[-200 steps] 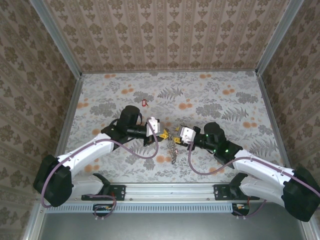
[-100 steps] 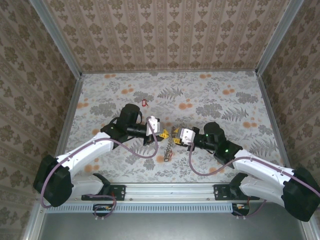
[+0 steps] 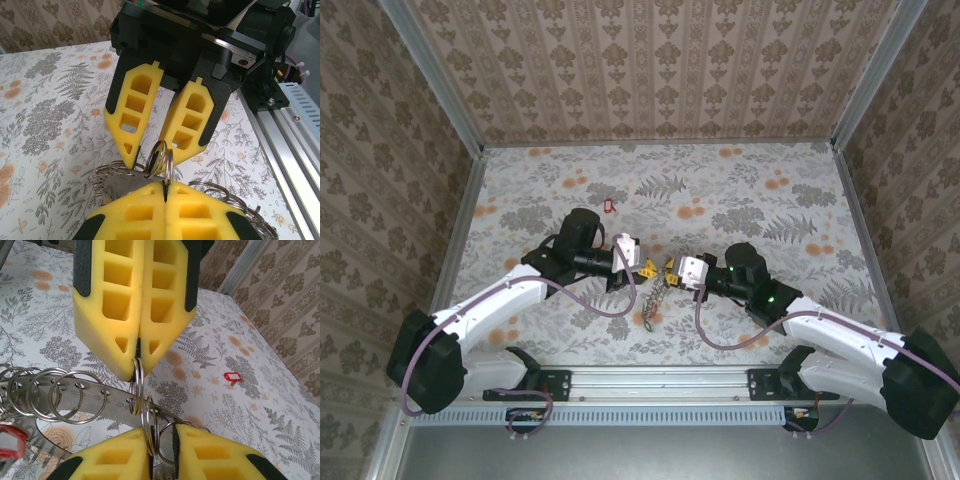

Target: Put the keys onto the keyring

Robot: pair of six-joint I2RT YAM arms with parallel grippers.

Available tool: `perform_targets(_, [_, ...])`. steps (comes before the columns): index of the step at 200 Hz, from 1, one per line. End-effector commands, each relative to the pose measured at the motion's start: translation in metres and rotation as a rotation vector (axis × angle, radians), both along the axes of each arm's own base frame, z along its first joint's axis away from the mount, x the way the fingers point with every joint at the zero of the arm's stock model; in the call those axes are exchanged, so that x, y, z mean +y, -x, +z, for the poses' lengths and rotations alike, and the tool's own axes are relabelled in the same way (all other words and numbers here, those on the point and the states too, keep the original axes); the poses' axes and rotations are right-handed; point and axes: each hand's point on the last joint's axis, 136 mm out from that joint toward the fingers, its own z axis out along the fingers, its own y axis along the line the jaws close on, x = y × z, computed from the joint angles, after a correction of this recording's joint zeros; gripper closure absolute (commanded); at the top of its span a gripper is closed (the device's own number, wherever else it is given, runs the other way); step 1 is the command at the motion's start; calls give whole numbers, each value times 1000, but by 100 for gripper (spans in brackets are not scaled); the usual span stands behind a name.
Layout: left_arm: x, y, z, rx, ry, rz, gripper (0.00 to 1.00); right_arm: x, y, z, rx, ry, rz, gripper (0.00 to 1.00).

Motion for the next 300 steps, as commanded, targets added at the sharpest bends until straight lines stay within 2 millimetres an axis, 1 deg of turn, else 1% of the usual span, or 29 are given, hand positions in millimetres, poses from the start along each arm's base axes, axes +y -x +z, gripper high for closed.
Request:
perform_targets(1, [-5,5,19,-42,44,-50,100,1,3,20,-36,-52,18,75])
perform_targets(11, [-5,4,18,-41,42,-48,100,1,4,20,-36,-55,18,71])
perform_targets(25, [-5,4,17,-39,40,-50,100,-1,3,21,-37,-57,10,71])
perform_targets(36, [-6,3,17,-39,39,-49,100,-1,4,21,-37,-57,12,72])
perform_targets(68, [-7,3,18,-36,38,-53,100,-1,4,20,-33,-56,13,81])
perform_targets(93, [-7,4,16,-37,31,-57,100,0,4,20,-29,-58,14,83])
perform_targets(100, [-6,3,15,-37,26,-55,100,0,4,21,-28,-62,14,82])
perform_targets(113, [-6,3,14,-37,22,-54,100,0,5,23,-32,-68,16,76])
perform_targets(129, [-6,3,14,-37,22,-54,100,0,5,23,-30,-69,18,76])
perform_targets(162, [-7,3,13,-34,22,-57,100,2,5,20,-17,-55,30,86])
perform_targets(189, [-7,3,14,-37,22,-58,100,4,3,20,-2,-57,31,100])
perform_targets(201, [-7,3,13,-37,20,-59,100,5,1,22,4,-64,20,100])
perform_targets(219, [-5,5,13,-36,11,-57,100,3,-7,25,35,-111,-30,100])
perform_targets(238, [-1,9,10,-42,-9,-62,100,5,-14,33,106,-208,-61,100])
perform_targets(258, [3,12,6,-59,-17,-53,100,7,-16,37,171,-316,-68,100])
perform_targets(289, [7,8,-2,-46,-44,-2,100,12,-21,40,241,-455,-70,100])
perform_targets(300, [7,6,-4,-37,-51,16,96,15,-20,39,256,-470,-48,100])
